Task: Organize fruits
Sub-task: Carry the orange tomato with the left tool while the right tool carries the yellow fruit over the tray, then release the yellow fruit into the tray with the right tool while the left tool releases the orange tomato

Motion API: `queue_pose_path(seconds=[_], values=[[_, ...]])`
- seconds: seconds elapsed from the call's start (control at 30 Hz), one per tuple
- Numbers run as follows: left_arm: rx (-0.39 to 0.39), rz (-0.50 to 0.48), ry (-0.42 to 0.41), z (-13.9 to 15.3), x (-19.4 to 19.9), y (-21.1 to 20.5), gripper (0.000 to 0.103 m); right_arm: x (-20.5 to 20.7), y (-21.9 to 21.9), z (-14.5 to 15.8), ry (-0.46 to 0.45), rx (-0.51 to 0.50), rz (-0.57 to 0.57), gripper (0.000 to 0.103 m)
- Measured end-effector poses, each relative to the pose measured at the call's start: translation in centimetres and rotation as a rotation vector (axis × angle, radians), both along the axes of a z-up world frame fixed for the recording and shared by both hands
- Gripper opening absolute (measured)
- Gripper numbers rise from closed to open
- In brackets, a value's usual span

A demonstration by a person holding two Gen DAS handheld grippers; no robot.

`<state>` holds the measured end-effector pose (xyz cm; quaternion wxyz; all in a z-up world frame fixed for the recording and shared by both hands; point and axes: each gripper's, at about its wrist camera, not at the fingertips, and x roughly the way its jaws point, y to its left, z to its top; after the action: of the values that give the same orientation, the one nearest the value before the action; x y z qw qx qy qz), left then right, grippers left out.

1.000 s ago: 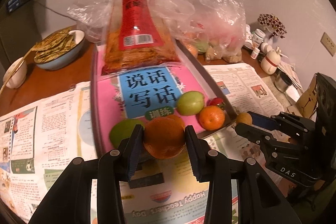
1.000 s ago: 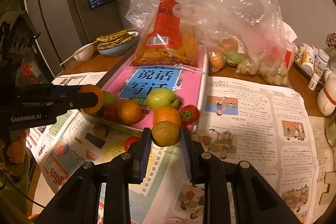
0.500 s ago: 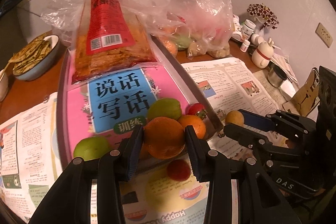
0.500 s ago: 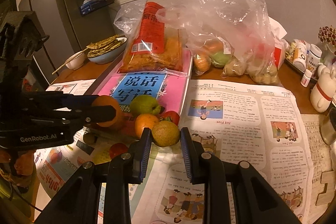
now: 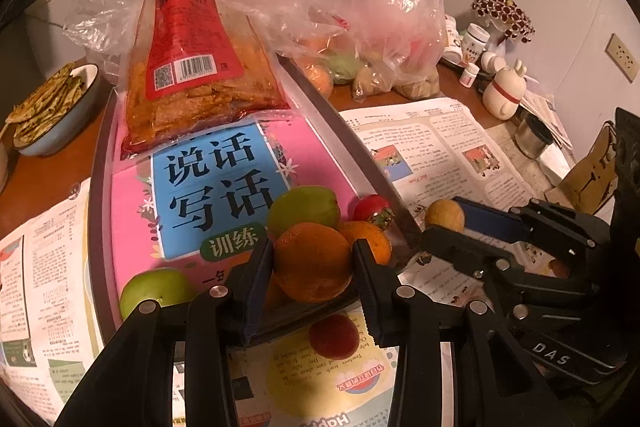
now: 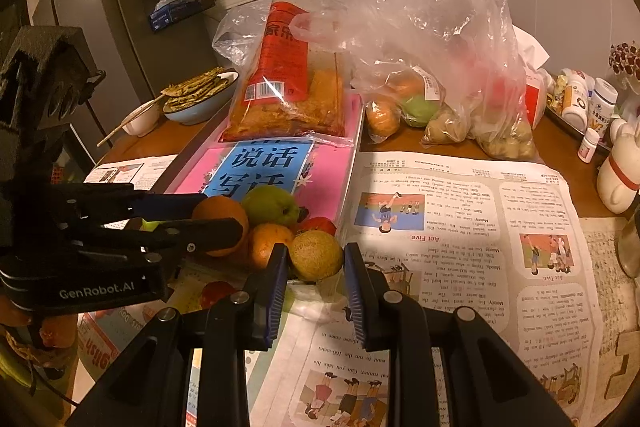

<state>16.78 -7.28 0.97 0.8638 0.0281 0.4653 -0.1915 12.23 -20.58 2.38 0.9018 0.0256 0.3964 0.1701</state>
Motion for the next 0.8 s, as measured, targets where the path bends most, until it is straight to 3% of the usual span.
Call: queue_pose_path(seconds=[0.8], values=[[-0.021,-0.016,0.015,-0.2,0.4,0.5,0.042,0.5,0.9,-0.3,0.01,-0.009,0.02,0.029]])
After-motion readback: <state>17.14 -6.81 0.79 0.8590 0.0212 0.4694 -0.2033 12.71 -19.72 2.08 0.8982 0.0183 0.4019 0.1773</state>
